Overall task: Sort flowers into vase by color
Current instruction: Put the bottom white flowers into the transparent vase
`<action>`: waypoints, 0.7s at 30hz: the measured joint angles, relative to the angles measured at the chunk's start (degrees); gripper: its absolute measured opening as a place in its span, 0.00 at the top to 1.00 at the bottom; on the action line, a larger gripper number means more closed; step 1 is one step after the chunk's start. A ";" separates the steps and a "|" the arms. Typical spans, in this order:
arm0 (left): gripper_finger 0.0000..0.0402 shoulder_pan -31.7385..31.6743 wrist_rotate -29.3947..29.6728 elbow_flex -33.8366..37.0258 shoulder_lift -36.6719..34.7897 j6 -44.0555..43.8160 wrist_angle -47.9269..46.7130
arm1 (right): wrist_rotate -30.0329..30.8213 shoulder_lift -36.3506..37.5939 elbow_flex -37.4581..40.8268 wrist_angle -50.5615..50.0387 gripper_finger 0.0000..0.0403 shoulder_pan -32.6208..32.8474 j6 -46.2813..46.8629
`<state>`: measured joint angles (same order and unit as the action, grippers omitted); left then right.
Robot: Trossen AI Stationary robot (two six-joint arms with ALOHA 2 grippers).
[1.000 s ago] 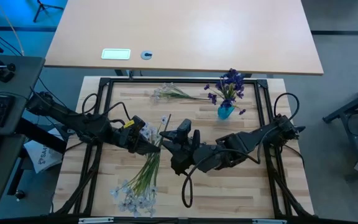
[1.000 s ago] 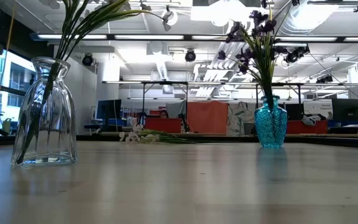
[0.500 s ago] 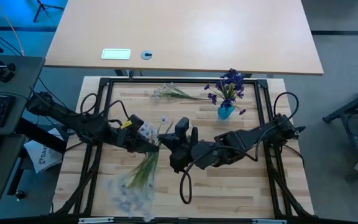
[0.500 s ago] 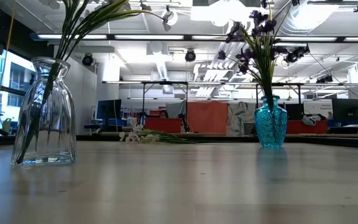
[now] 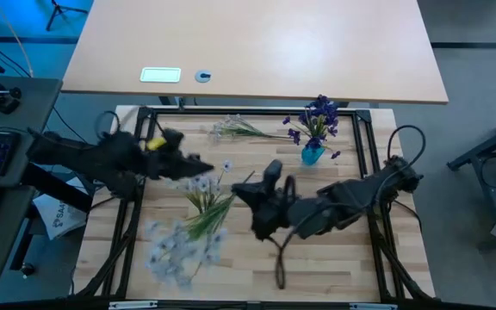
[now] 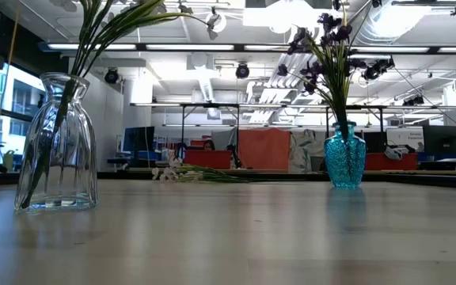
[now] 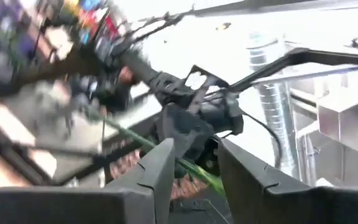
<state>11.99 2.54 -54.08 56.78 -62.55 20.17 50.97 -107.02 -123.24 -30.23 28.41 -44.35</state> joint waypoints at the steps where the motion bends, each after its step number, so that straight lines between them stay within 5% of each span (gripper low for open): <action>1: 0.72 -1.00 -0.37 0.00 -1.31 2.11 -0.01 | 0.07 0.97 0.00 -0.64 0.99 0.06 2.05; 5: 0.71 -3.46 -0.58 -0.02 -6.66 11.68 -0.86 | -3.44 5.35 -0.04 -7.06 0.99 -0.08 16.70; 11: 0.71 -1.27 1.14 -0.04 -12.43 25.34 -13.15 | -20.35 8.11 -0.01 -19.89 0.99 -1.03 40.17; 16: 0.71 4.88 6.30 -0.02 -11.73 30.02 -21.30 | -29.01 8.09 8.55 -16.87 1.00 -0.44 46.60; 21: 0.71 10.52 7.52 0.06 -10.52 36.37 -14.74 | -35.00 9.38 22.63 -7.79 1.00 -0.03 54.37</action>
<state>22.51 10.06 -54.02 46.26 -26.18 5.43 15.97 -97.64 -100.61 -38.01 28.38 10.02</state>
